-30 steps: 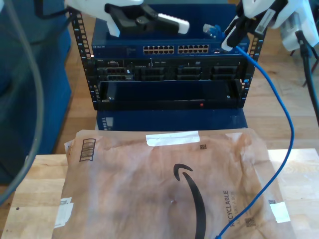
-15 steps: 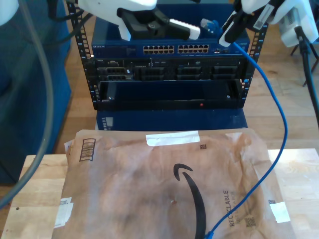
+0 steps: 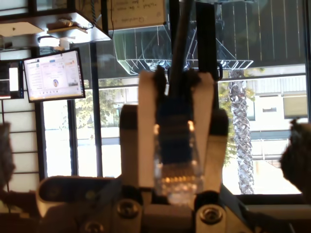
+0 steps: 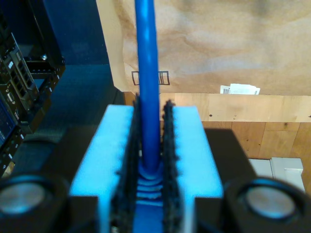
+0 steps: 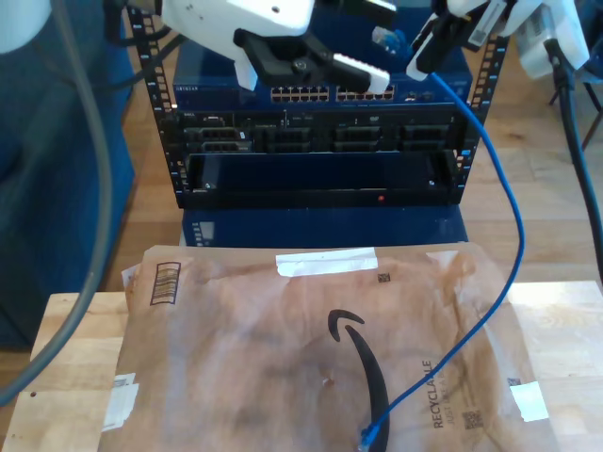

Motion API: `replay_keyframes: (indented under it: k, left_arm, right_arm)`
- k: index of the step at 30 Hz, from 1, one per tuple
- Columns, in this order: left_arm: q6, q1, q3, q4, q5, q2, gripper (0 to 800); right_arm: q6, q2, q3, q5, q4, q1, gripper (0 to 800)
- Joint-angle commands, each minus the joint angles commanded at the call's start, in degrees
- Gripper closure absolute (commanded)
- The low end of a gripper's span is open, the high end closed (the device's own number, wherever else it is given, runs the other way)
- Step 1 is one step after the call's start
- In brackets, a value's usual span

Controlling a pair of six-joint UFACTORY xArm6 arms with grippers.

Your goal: Grab the cable and plug it in

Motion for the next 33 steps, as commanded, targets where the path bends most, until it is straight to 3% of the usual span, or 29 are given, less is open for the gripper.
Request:
replay_keyframes:
  k: [6, 8, 12, 15, 19, 24, 29, 33]
  left_arm:
    - [-0.62, 0.00, 0.00, 0.26, 0.00, 0.18, 100]
    - [-0.62, 0.09, 0.00, 0.79, 0.00, 0.09, 139]
    - [-0.70, 0.09, 0.09, 0.97, -0.09, 0.09, 308]
    - [-0.70, 0.09, 0.26, 0.97, -0.18, 0.09, 385]
    - [-0.70, 0.18, 0.18, 0.97, -0.18, 0.00, 438]
    - [-0.70, 0.18, 0.18, 1.05, -0.09, -0.09, 441]
    - [-0.70, 0.18, 0.26, 1.05, -0.18, -0.09, 521]
    - [-0.79, 0.18, 0.26, 1.05, -1.05, -0.09, 631]
  right_arm:
    - [0.00, 0.00, 0.09, 0.44, 0.00, 0.26, 797]
    - [0.00, 0.00, 0.09, 0.53, 0.00, 0.26, 797]
    - [0.00, 0.00, 0.26, 0.70, -0.09, 0.35, 797]
    - [0.00, 0.00, 0.26, 0.79, -0.09, 0.53, 797]
    - [0.00, 0.00, 0.88, 0.79, -0.18, 0.70, 797]
    - [0.00, 0.00, 1.05, 0.70, -0.18, 0.70, 797]
    - [0.00, 0.00, 1.05, 0.79, -0.18, 0.70, 797]
    - [0.00, 0.00, 1.05, 0.79, -0.18, 0.79, 797]
